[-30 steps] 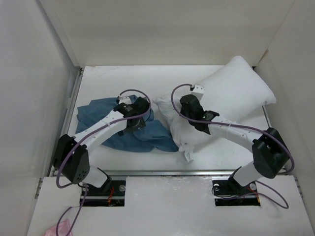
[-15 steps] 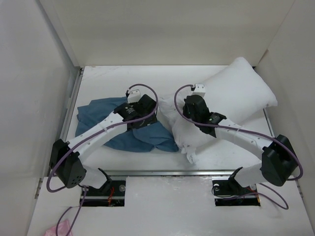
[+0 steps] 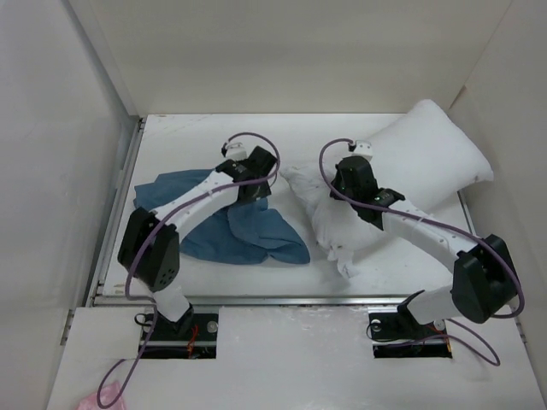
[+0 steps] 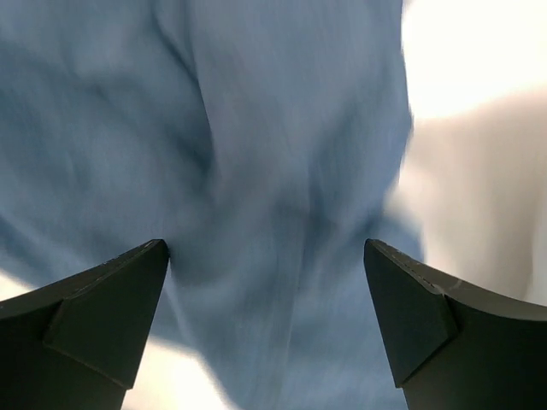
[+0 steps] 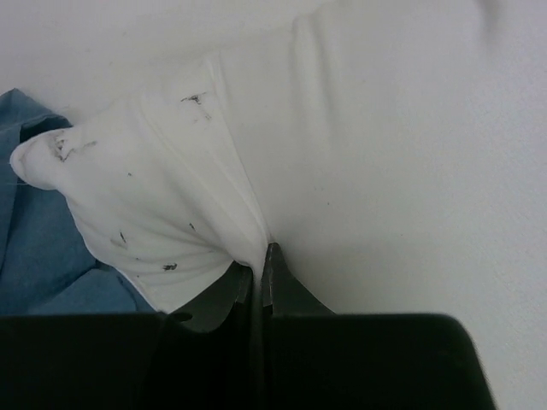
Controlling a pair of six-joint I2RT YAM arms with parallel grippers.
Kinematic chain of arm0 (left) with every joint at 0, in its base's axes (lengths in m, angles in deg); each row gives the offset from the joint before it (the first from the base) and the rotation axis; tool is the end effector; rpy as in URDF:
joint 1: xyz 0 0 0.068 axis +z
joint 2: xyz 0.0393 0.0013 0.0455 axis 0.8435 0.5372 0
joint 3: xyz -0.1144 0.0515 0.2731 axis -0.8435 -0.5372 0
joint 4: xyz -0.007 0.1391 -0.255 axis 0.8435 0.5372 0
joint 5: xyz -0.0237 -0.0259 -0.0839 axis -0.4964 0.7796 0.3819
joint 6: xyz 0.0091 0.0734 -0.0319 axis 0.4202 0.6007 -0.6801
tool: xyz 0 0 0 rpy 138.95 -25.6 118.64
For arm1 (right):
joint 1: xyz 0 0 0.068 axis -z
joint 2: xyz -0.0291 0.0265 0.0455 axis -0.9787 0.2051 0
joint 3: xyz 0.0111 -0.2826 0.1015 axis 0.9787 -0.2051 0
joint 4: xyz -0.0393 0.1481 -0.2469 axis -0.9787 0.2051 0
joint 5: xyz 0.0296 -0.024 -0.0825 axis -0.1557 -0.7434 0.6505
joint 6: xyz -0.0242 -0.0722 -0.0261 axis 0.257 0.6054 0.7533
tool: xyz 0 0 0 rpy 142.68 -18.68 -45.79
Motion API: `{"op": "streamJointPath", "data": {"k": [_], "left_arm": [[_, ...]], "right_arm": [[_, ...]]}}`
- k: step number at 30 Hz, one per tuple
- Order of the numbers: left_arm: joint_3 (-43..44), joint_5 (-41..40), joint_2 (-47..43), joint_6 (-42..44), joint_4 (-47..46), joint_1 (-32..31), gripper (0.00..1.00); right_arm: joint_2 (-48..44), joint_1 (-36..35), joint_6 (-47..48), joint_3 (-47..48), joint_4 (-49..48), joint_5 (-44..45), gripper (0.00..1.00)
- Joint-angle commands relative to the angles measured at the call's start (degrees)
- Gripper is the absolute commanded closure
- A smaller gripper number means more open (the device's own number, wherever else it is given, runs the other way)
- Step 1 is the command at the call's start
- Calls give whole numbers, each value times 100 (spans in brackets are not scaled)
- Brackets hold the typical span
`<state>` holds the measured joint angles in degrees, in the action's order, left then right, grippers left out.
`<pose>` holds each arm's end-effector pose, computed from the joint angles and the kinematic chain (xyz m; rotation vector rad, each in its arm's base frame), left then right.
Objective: Put the pillow into the pillowcase
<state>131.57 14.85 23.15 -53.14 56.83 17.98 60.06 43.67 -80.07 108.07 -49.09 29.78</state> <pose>0.3115 -0.2151 0.2530 -0.3467 2.4295 -0.0063 0.3129 0.1828 0.2621 0.0990 2.1115 0.2258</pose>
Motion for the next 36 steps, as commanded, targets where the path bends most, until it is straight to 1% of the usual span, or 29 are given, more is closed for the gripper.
{"op": "streamJointPath", "data": {"k": [1,3,4,6,9,10,12,13,17,19,22,23,24,25,26,27,29,33,36], "left_arm": [[892,-553,487,298,-268,656,2],[1453,-878,980,534,-267,771,2],[1631,-879,1147,823,-267,771,2],[2113,-966,1637,1071,-267,824,2],[2440,-967,2139,1545,-267,877,2],[2511,-802,2211,1651,-328,938,2],[2512,-678,2264,1984,-442,938,2],[2398,-677,2265,1986,-495,938,2],[1977,-230,2027,2363,-933,938,2],[1923,-229,2027,2364,-988,938,2],[2045,-132,2316,2443,-1067,999,22],[2124,-132,2552,2443,-1067,1000,29],[2316,-324,2650,2356,-971,1000,47],[2423,-413,2747,2233,-874,1000,63],[2528,-474,2809,2232,-804,1000,74],[2747,-553,2862,2171,-751,1000,83],[3011,-729,2767,2171,-750,1000,95],[3644,-730,2520,2460,-1013,1000,95],[3716,-668,2204,2689,-1583,1000,95]], "right_arm": [[-11,567,-53,-167,399,-424,100],[-160,567,-105,-307,215,-531,100],[-161,567,-106,-308,214,-532,100],[-161,567,-106,-308,161,-611,100],[-161,620,-106,-308,161,-611,100],[-108,620,-106,-308,161,-611,100],[-108,620,-106,-308,109,-611,100],[-108,620,-106,-308,109,-611,100],[-47,673,-106,-308,39,-611,100],[-46,673,-106,-308,38,-611,100],[6,725,-53,-308,38,-611,100],[6,726,-53,-308,38,-611,100],[-72,726,-53,-308,38,-559,100],[-73,726,-53,-308,91,-558,100],[-177,726,-53,-308,91,-497,100],[-326,726,-53,-308,161,-445,100],[-494,726,-53,-308,161,-444,100],[-959,726,96,-404,161,-514,100],[-1469,726,96,-571,161,-261,100]]}}
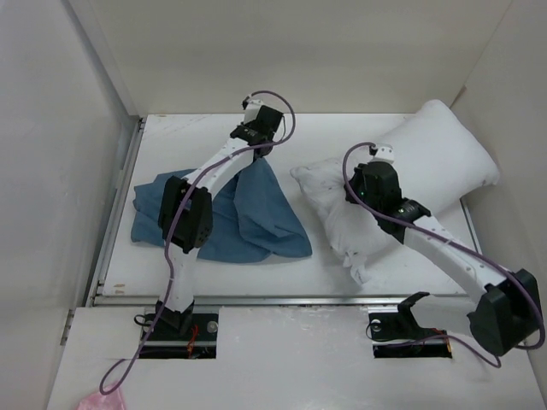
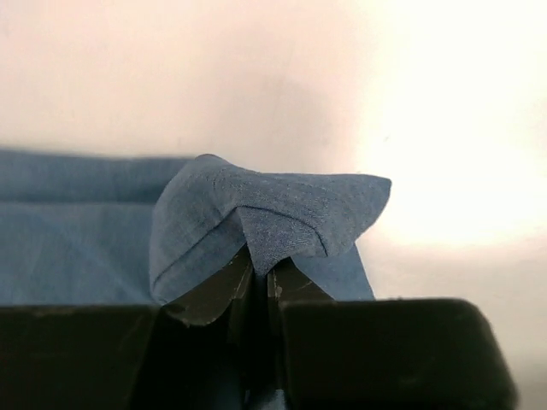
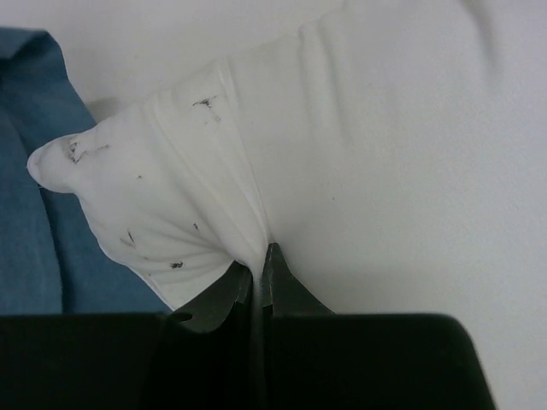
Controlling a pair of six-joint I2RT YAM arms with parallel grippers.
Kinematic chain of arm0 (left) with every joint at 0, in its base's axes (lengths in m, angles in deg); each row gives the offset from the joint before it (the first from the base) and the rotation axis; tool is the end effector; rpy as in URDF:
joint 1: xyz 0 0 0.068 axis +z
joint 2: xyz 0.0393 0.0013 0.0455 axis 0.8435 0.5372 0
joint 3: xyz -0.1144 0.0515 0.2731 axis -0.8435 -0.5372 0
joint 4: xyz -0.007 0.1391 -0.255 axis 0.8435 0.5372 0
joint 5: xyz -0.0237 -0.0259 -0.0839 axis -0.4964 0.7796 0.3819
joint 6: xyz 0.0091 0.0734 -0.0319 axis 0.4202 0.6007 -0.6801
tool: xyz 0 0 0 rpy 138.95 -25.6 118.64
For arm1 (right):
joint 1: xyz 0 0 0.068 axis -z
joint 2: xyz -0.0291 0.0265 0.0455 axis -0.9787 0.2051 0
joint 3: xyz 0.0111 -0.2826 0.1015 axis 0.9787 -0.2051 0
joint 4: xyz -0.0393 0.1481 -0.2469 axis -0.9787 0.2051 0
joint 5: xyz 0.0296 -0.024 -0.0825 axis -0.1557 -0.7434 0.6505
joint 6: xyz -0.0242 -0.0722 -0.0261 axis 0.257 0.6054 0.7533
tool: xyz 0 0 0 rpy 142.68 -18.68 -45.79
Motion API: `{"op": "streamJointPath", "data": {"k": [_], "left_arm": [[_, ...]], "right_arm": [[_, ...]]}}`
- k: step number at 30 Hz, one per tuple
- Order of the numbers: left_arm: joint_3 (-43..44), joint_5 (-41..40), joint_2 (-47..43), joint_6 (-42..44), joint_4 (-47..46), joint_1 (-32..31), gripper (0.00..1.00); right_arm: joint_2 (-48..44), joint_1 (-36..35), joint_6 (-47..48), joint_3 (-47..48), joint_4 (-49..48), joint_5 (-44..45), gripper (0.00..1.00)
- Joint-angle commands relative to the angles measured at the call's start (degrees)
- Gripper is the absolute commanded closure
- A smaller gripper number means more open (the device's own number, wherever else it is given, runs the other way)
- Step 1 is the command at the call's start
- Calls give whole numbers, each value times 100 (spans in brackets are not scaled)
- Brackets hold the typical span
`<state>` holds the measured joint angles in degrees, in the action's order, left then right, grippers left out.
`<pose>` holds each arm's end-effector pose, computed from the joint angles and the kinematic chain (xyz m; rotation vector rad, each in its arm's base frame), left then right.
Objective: Put the pillow into the pillowcase
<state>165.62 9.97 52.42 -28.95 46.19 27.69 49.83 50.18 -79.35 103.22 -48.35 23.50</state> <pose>0.4937 -0.2398 0.2578 -0.1566 2.2136 0.1647 0.2950 0.1348 0.2833 0.1545 2.0603 0.3014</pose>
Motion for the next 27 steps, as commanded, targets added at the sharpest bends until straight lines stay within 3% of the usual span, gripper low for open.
{"op": "streamJointPath", "data": {"k": [1,4,6,7,8,9,11,14,19,22,27], "left_arm": [[241,-68,-880,513,-782,29,93],[169,688,-673,823,-1758,29,85],[913,1039,-225,981,-1778,29,68],[1308,1093,56,981,-1638,29,59],[1713,1146,642,1051,-1472,29,40],[2474,1146,900,1052,-1157,29,13],[3067,1146,1261,947,-813,29,1],[2748,1146,948,894,-784,82,0],[370,822,-941,613,-952,-162,1],[-531,655,-1687,115,-576,-479,3],[-2009,1197,-2024,-434,-371,-937,5]], "right_arm": [[-560,74,24,-147,87,446,100],[-799,74,24,-236,87,648,100],[-747,74,24,-236,87,649,100],[-694,74,24,-236,87,649,100],[-641,74,24,-166,87,649,100],[-519,74,-37,-79,148,649,100],[-413,74,-90,9,228,649,100],[-342,127,-90,80,368,649,100],[-342,258,-195,195,579,701,100],[-342,443,-196,195,650,702,100],[-342,514,-196,54,465,184,100]]}}
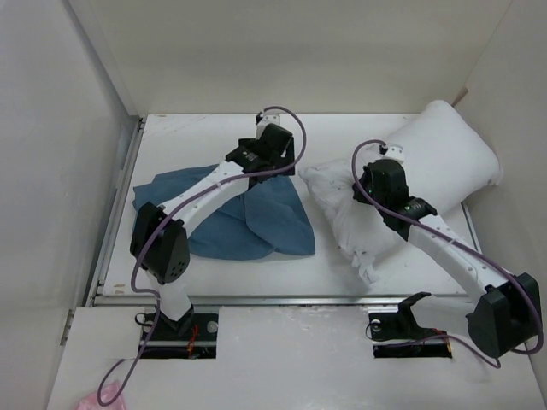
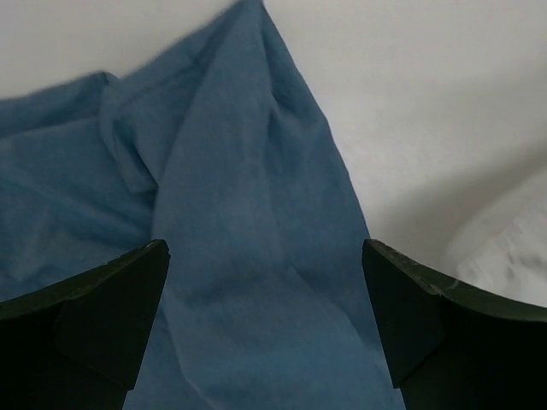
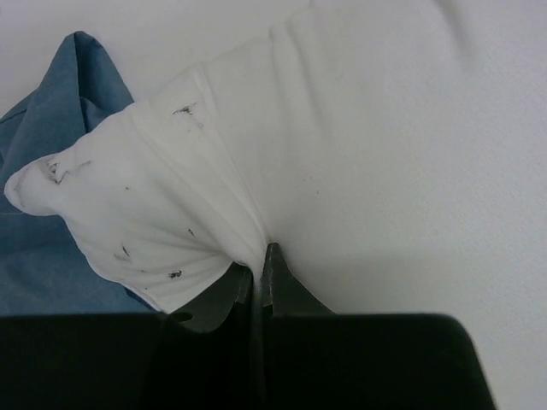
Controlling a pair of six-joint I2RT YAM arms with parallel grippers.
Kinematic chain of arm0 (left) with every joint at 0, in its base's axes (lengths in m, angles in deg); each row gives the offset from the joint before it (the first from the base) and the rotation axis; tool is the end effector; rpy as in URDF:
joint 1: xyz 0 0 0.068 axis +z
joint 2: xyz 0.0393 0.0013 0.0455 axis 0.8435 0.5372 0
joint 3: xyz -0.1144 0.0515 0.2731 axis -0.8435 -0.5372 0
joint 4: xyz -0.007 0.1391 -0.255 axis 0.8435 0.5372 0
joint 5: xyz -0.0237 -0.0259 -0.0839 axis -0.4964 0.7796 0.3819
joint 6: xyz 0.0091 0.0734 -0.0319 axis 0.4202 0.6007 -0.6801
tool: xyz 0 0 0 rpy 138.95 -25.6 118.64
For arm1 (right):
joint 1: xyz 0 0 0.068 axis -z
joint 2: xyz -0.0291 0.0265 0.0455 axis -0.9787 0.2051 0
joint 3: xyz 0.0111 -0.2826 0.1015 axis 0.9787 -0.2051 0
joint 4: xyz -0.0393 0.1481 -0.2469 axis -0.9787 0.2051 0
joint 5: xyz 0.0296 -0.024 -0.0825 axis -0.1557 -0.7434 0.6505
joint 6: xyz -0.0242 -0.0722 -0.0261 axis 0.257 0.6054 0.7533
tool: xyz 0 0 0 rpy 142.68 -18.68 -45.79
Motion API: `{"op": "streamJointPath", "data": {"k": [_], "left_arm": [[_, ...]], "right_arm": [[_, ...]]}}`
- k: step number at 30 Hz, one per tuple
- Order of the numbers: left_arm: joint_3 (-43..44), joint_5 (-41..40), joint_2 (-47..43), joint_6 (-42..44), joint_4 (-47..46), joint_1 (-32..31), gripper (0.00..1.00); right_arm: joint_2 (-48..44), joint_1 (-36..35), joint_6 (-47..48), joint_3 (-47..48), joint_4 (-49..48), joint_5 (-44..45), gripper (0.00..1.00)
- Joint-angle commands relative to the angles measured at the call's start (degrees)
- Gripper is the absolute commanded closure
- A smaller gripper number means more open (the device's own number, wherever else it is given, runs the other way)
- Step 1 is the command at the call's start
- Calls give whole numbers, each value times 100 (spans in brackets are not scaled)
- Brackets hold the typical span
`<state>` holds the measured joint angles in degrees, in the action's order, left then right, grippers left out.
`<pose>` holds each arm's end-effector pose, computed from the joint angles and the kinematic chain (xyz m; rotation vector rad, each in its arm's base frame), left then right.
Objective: Put the pillow into the pillowcase
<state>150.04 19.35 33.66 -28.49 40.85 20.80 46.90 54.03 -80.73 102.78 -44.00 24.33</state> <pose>0.3985 -0.2629 0.3208 0.0226 2.1595 -0.1582 0.2900 0.1077 0.2862 0.2536 2.0746 0.2445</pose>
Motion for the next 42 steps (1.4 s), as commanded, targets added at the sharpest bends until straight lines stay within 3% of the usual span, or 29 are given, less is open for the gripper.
{"op": "streamJointPath", "data": {"k": [1,6,17,19,20,24,28,30,31,32,35,42], "left_arm": [[-452,313,-88,-532,162,-345,5],[39,69,501,-699,503,-916,4],[-109,-117,1143,-1024,672,-917,4],[-109,-117,1283,-1077,724,-917,9],[-170,-117,1284,-1077,724,-917,17],[-565,23,1284,-1130,646,-917,27],[-1039,146,1108,-1288,567,-917,30],[-1172,147,1108,-1288,514,-917,38],[-1172,147,1108,-1340,513,-917,44],[-1172,77,1108,-1341,513,-917,70],[-865,-255,1055,-1561,706,-917,95],[-469,-854,388,-1640,1032,-917,99]], "right_arm": [[-49,181,-58,46,-31,-117,100],[-101,182,-58,-7,-84,-497,100],[-874,182,-5,97,-84,-410,100],[-875,182,-5,98,-84,-541,100],[-875,182,-5,98,-32,-541,100],[-927,182,-5,98,-31,-541,100],[-980,182,-58,98,-31,-594,100],[-981,182,-58,45,-31,-594,100],[-981,182,-58,45,-31,-594,100],[-1033,182,-58,45,-31,-594,100],[-1033,182,20,45,-84,-900,100],[-1033,-99,715,45,-628,-1429,100]]}}
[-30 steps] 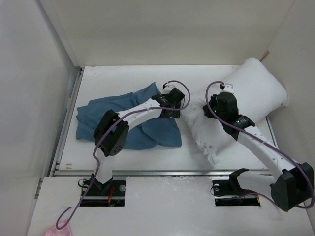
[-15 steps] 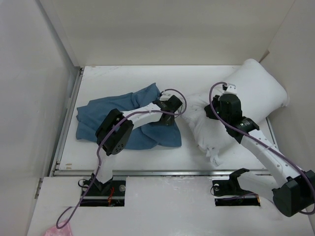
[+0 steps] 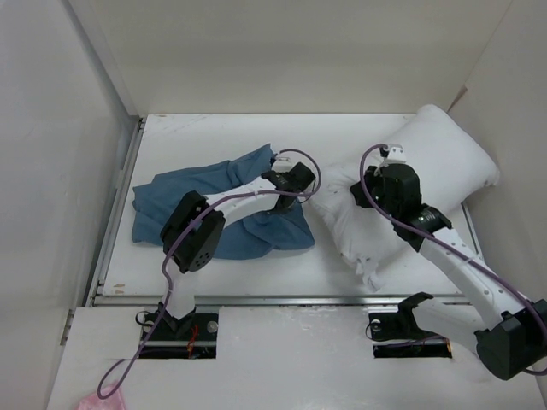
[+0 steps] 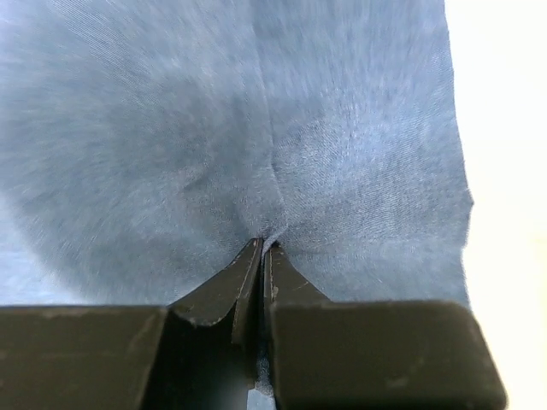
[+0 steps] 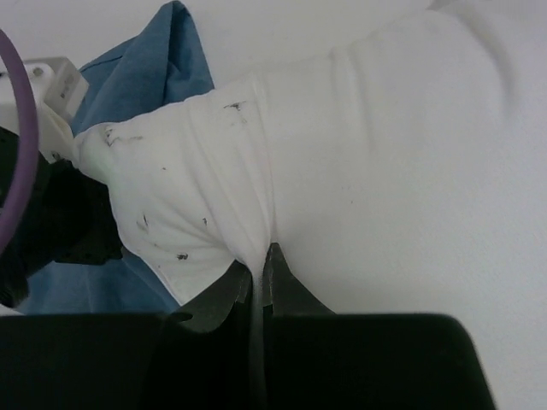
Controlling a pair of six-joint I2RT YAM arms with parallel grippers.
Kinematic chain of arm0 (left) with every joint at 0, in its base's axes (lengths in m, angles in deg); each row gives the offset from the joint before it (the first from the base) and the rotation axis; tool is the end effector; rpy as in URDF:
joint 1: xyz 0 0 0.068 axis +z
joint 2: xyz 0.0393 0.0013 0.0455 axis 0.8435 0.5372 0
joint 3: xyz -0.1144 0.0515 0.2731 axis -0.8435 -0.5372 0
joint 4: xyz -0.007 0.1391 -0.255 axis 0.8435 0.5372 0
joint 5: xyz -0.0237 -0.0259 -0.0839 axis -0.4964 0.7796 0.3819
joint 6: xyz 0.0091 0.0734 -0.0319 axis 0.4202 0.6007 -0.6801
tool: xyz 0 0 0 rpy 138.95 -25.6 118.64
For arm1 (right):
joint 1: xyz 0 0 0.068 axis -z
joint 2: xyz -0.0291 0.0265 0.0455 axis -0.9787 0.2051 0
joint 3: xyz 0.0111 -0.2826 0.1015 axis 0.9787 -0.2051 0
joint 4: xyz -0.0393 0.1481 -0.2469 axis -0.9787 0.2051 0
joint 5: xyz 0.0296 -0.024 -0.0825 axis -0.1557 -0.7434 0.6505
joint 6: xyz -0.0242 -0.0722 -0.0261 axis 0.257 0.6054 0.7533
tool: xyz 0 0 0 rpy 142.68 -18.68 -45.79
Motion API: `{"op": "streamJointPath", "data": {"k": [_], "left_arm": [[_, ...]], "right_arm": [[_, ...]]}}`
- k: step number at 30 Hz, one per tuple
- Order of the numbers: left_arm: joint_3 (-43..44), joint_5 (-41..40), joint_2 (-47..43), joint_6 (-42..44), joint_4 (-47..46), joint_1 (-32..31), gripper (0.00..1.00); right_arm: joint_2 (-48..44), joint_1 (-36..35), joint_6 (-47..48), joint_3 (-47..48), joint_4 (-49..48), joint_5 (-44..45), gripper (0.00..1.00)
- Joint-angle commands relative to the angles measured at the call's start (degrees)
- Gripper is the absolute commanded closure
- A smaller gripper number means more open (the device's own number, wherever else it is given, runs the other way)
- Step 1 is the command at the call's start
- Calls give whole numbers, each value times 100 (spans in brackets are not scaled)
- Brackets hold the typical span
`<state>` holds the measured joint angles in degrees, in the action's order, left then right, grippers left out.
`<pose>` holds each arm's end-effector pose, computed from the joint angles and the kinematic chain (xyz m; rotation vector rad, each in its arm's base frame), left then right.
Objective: Put the pillow into the pillowcase
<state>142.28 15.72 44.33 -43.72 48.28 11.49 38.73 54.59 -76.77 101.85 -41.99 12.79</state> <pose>0.3471 -0.3145 0.1764 0.0085 2.4869 0.0315 0.2601 0.1063 0.3131 0.0759 2.0389 0.4340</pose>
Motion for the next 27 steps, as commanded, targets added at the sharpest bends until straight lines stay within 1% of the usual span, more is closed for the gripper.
{"op": "streamJointPath", "data": {"k": [1,4,7,8,10,11,14,18,20,23,24,25,27], "left_arm": [[307,-544,-758,-116,358,14,99],[254,-545,-1030,-178,438,14,99],[96,-545,-1189,-248,640,14,97],[9,-545,-1276,-422,701,14,97],[-167,-597,-1347,-493,790,14,95],[-281,-598,-1417,-546,868,14,91],[-413,-598,-1470,-688,957,14,84],[-590,-598,-1523,-968,1123,14,84],[-590,-659,-1523,-1030,1185,14,84],[-695,-712,-1523,-1083,1272,14,92],[-695,-790,-1523,-1196,1273,75,100],[-756,-878,-1523,-1276,1325,76,100],[-905,-879,-1593,-1276,1230,207,100]], "right_arm": [[-216,-339,433,139,-926,-345,100],[-163,-761,925,218,-1181,-345,100],[196,-991,1181,350,-1243,-266,100],[310,-1096,1234,420,-1243,-266,100],[679,-1150,1312,482,-1243,-266,100],[915,-1219,1374,482,-1243,-266,100],[1198,-1273,1375,482,-1243,-266,100],[1638,-1378,1305,376,-1059,-12,100],[1770,-1378,1200,324,-840,347,100],[1762,-1378,910,184,-603,1261,100],[1709,-1378,744,183,-462,1437,100],[1657,-1378,655,113,-409,1691,100],[1578,-1378,453,51,-330,1764,100]]}}
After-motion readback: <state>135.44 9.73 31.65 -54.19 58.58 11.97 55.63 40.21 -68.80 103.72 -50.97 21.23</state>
